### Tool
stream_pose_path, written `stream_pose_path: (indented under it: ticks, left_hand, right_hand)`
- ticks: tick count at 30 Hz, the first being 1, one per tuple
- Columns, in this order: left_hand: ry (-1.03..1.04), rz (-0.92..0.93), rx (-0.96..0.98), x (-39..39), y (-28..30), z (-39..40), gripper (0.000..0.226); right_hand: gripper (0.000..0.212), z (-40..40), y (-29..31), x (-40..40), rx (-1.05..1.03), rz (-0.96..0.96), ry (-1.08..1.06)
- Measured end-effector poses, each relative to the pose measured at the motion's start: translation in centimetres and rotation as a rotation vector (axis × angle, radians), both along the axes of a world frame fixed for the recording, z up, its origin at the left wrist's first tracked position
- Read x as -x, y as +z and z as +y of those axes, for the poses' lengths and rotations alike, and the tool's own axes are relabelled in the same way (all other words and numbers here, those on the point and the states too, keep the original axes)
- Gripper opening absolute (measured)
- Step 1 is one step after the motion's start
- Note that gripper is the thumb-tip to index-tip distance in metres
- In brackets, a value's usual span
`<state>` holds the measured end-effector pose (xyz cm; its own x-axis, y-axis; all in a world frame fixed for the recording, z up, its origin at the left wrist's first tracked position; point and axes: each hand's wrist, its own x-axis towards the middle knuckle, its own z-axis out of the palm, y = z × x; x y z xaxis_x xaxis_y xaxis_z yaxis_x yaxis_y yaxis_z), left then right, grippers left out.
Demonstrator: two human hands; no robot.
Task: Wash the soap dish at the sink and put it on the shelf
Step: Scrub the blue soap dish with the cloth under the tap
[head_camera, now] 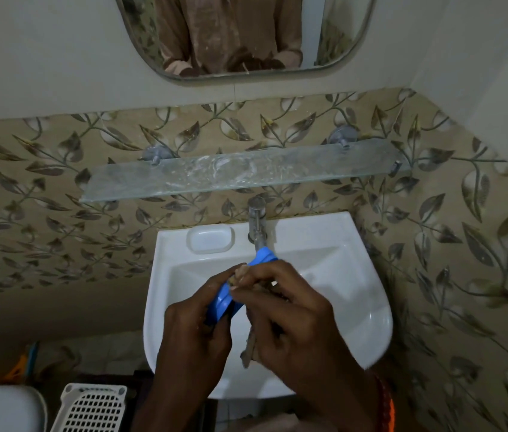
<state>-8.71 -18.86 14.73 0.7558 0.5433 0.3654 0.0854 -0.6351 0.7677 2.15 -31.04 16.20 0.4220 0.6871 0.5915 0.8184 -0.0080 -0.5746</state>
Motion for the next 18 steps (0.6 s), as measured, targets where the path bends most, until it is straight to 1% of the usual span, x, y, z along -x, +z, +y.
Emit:
stream_pose_path:
  ticks: [3,5,7,9,11,13,16,18]
  left_hand:
    - [-0.011,-0.009,-0.037,0.5,0.3,0.1,0.082]
    - [-0.015,-0.055,-0.028,1.0,0.3,0.1,0.08]
    - [-0.027,-0.119,-0.042,1.3,0.1,0.0,0.072]
    - [-0.046,-0.15,-0.059,1.2,0.2,-0.1,0.069]
    - [-0.039,-0.185,-0.012,1.0,0.3,0.0,0.071]
    - [-0.053,-0.23,0.008,0.9,0.4,0.0,0.072]
    - [-0.092,-0.268,-0.034,0.8,0.0,-0.2,0.064]
    - [-0.095,-0.215,0.044,0.6,-1.0,-0.2,0.067]
  right_hand:
    - [0.029,0.1,0.0,-2.4,-0.023,0.057,-0.168]
    - [0.03,0.2,-0.5,-3.2,-0.013,0.161,-0.248]
    - [0.029,0.3,-1.3,-3.1,0.007,0.335,-0.271]
    - [0.027,0.1,-1.8,-3.0,0.005,0.505,-0.263]
    - [0.028,-0.1,-1.8,-3.0,-0.036,0.59,-0.245]
    - [0.027,-0.2,-1.3,-3.1,-0.075,0.558,-0.249]
    - [0.024,0.1,-0.7,-3.0,-0.097,0.384,-0.323]
    - [0.024,0.1,-0.7,-3.0,-0.102,0.222,-0.365]
